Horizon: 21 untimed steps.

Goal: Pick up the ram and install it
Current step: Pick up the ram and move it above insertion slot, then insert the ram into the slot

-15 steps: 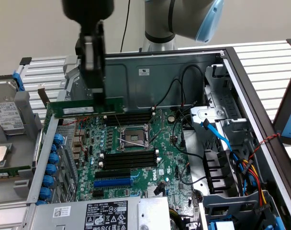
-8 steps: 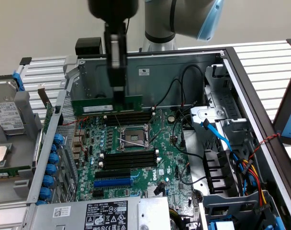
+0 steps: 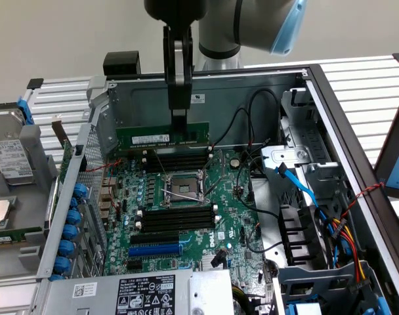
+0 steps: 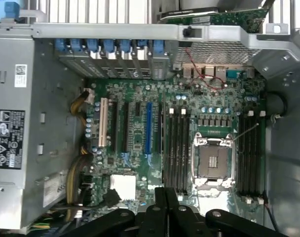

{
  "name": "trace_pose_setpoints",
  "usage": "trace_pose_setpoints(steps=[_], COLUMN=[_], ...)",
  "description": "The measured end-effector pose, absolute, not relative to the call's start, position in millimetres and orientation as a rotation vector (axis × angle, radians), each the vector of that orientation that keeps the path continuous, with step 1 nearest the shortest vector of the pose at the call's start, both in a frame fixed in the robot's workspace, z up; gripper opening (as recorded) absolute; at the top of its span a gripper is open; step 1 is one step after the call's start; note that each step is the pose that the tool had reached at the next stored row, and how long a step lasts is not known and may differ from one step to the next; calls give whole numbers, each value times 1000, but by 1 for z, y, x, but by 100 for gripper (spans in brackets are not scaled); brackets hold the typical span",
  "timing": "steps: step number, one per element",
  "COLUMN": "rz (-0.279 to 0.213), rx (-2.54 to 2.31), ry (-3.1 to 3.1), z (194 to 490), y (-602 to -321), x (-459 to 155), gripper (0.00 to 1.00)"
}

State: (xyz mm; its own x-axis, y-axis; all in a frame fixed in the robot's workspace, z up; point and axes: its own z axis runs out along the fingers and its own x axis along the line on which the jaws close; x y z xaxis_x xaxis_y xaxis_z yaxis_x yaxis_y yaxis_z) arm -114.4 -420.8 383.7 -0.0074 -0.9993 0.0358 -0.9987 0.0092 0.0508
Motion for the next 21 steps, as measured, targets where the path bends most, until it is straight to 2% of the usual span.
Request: trace_pose_setpoints(steps=[21], rz=[-21], rx=[2167], ry=[-2192], z=[381], y=[-417], x=[-112], gripper=[12])
